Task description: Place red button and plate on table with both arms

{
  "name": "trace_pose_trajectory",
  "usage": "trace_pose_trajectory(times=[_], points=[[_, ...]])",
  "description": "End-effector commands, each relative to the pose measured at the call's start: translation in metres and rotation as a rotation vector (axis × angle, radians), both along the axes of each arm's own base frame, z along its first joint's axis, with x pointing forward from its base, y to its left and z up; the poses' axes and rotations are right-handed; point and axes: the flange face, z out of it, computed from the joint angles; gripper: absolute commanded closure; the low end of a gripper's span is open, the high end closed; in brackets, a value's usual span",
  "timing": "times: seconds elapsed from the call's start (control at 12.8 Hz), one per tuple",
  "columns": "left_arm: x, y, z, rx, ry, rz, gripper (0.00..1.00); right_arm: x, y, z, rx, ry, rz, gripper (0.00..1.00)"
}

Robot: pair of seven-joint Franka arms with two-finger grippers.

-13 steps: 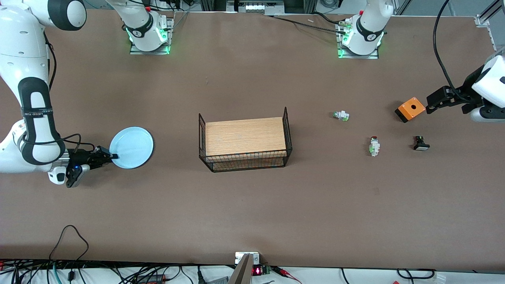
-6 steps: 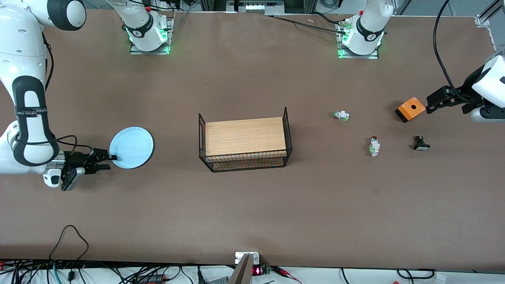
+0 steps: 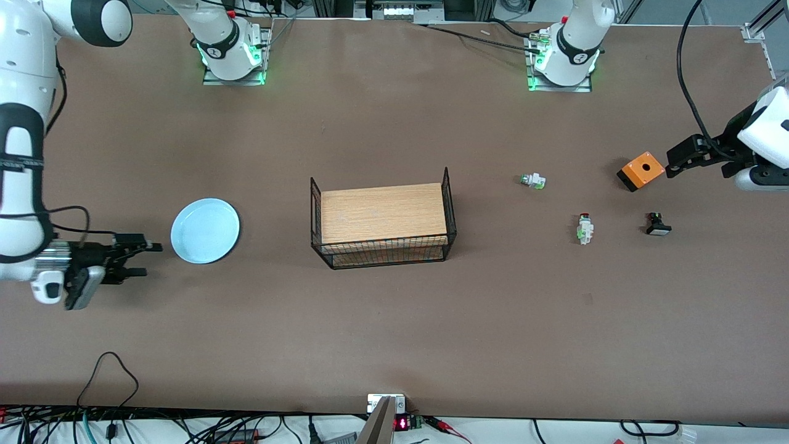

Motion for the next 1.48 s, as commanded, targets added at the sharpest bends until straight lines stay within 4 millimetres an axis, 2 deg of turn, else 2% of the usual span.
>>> trace_pose_trajectory(times=[0.0, 0.23, 0.39, 0.62, 0.86, 0.93, 1.01, 1.4], points=[[-0.005, 0.001, 0.007, -0.027, -0.001, 0.003, 0.0, 0.01, 0.015, 0.054, -0.08, 0.06, -0.078, 0.0], [-0.005, -0.002, 0.007, -0.027, -0.001, -0.003, 0.0, 0.008, 0.048, 0.105, -0.158, 0.206, -0.309, 0.0], [-0.005, -0.002, 0.011, -0.029, -0.008, -0.004, 0.0, 0.005, 0.082, 0.154, -0.29, 0.189, -0.34, 0.0], [-0.006, -0.009, 0.013, -0.028, -0.011, -0.026, 0.0, -0.01, 0.135, 0.211, -0.453, 0.156, -0.374, 0.0], [-0.008, -0.009, 0.014, -0.028, -0.007, -0.023, 0.0, -0.031, 0.183, 0.248, -0.574, 0.211, -0.523, 0.0], [-0.01, -0.009, 0.013, -0.027, 0.006, -0.023, 0.0, -0.038, 0.189, 0.265, -0.595, 0.181, -0.518, 0.0], [-0.01, -0.01, 0.014, -0.027, 0.006, -0.024, 0.0, -0.043, 0.197, 0.269, -0.63, 0.163, -0.497, 0.0], [-0.01, -0.009, 0.014, -0.027, 0.006, -0.023, 0.0, -0.094, 0.177, 0.267, -0.648, 0.112, -0.368, 0.0]])
